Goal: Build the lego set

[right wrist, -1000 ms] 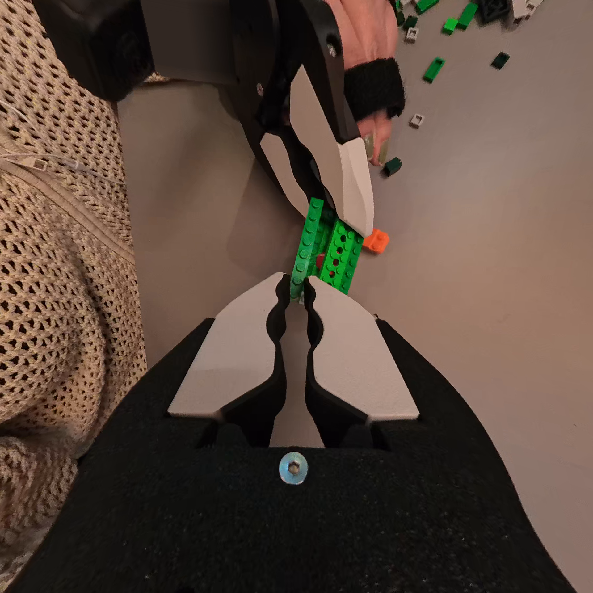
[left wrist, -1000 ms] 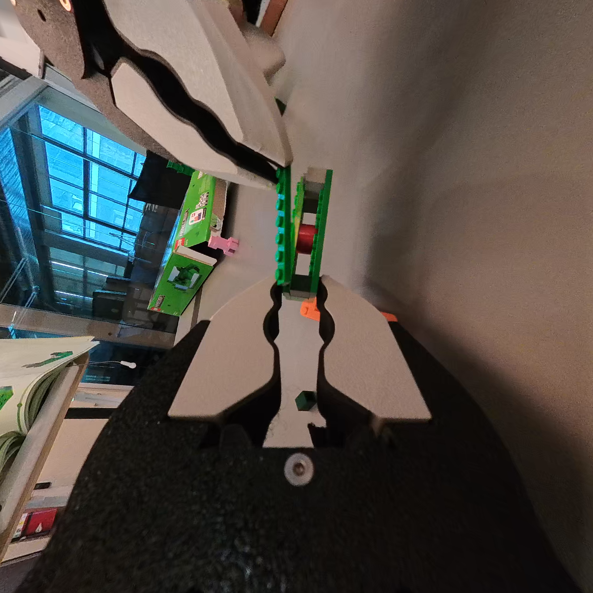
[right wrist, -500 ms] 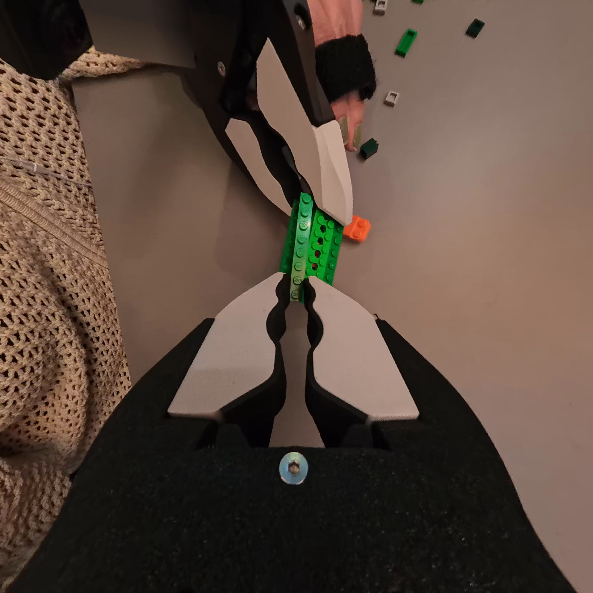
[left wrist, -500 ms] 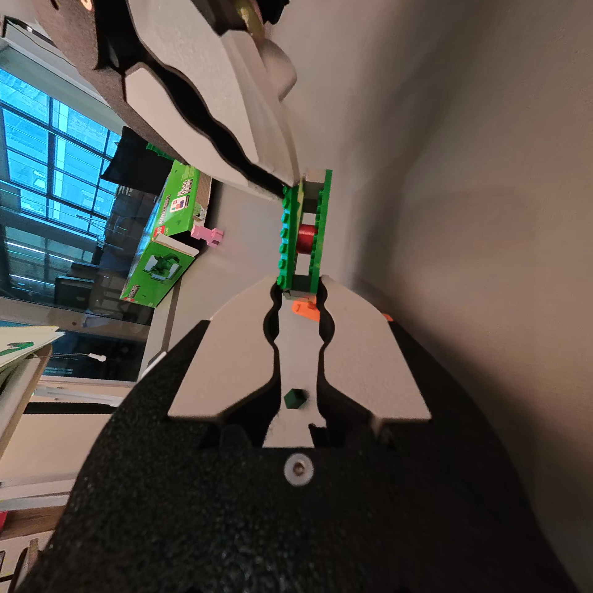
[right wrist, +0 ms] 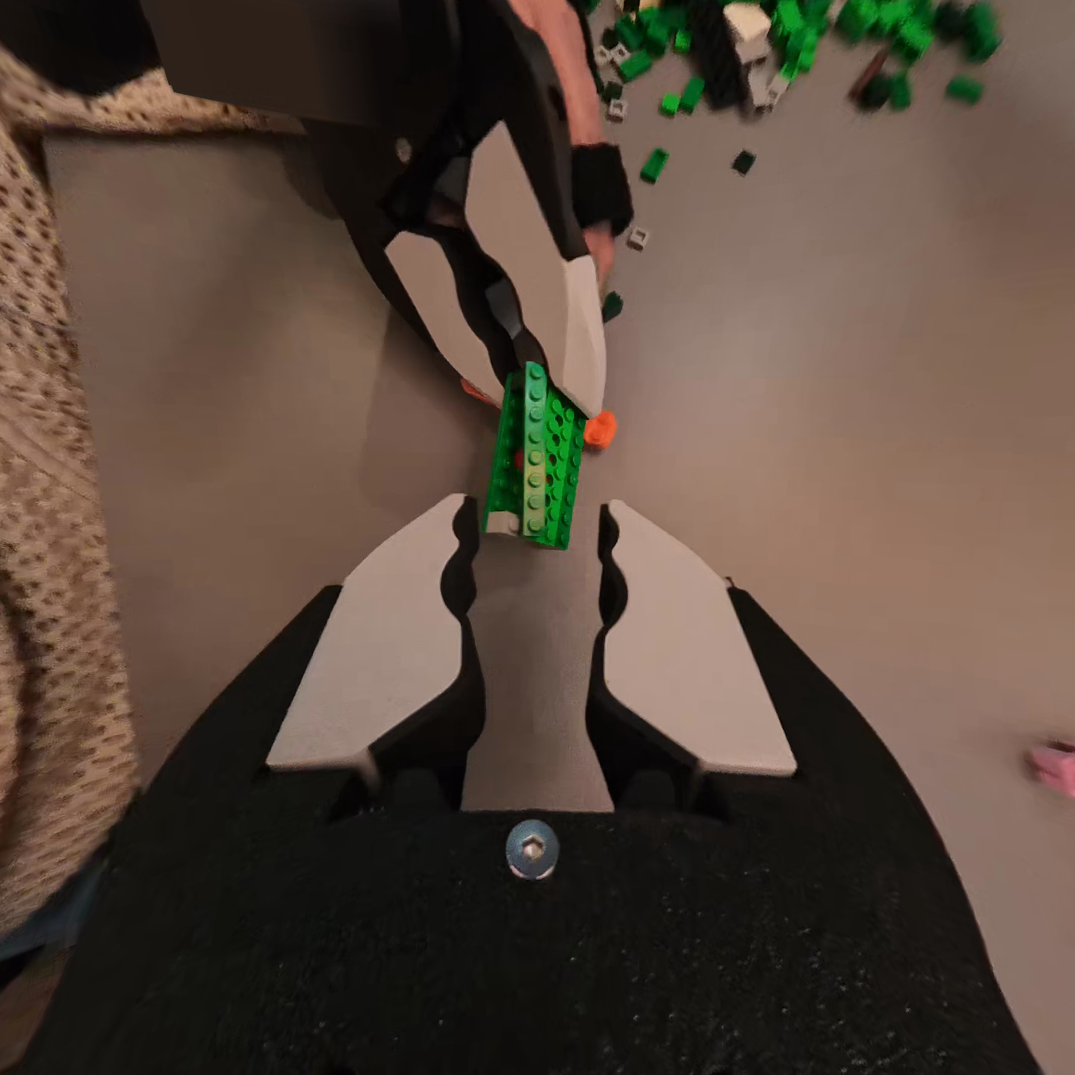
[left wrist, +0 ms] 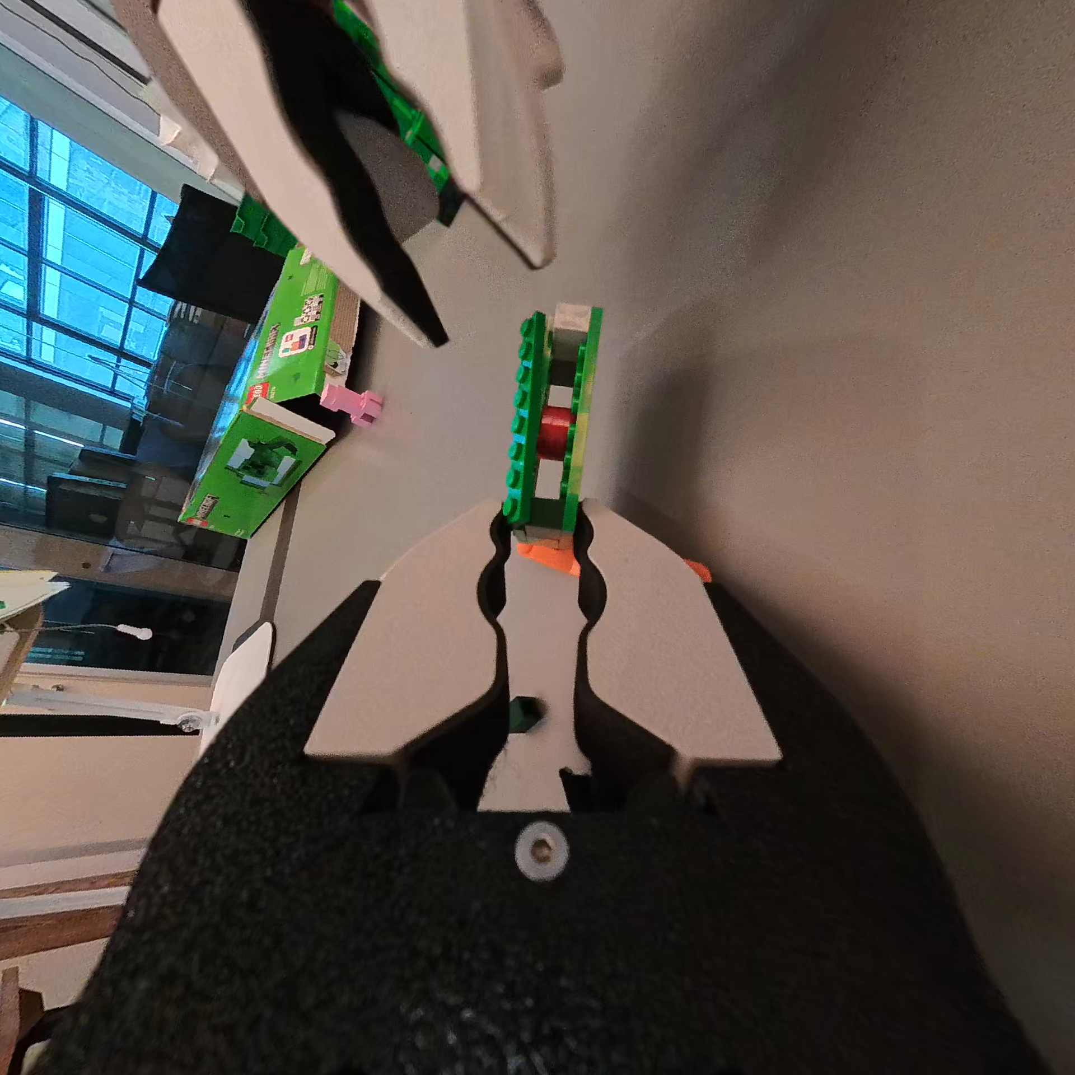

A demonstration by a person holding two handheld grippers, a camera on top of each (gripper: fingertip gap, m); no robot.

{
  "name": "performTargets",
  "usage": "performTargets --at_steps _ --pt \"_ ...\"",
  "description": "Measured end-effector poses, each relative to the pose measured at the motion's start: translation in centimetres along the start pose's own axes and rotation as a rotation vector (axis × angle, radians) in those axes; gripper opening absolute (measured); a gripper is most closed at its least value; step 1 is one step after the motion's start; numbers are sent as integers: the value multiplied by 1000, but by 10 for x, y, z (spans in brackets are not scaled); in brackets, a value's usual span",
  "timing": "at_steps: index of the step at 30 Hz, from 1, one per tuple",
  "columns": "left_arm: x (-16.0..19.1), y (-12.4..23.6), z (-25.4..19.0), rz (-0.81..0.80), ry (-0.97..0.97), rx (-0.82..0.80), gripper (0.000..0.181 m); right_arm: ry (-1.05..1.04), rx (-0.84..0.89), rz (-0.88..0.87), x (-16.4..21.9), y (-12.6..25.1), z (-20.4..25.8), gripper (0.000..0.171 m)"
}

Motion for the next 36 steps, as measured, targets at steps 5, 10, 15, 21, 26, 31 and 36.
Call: performTargets --at_steps 5,10,15,21,26,31,36 --pt "1 0 0 4 10 5 20 187 190 87 14 -15 11 51" --pt "1 0 0 8 16 5 20 309 325 131 14 -22 12 45" --pt "1 0 1 11 17 5 20 349 368 164 16 -24 10 33" --pt "1 0 1 16 25 8 20 351 387 155 14 -21 11 24" --pt "1 0 0 18 26 11 20 336 383 156 14 -21 12 24" --pt "1 0 1 19 34 12 20 320 374 153 13 -20 12 22" --pt "1 0 0 24 26 10 20 312 367 161 14 -20 12 22"
Point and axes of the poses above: each gripper's, where its closed fingertips meet, y back along the fingers, x out of its underside, z = x × y across the jaws, the point moved 2 cm from there along y, back along the fingers, and after that the axes turned 3 degrees about z, right-handed, at the moved point
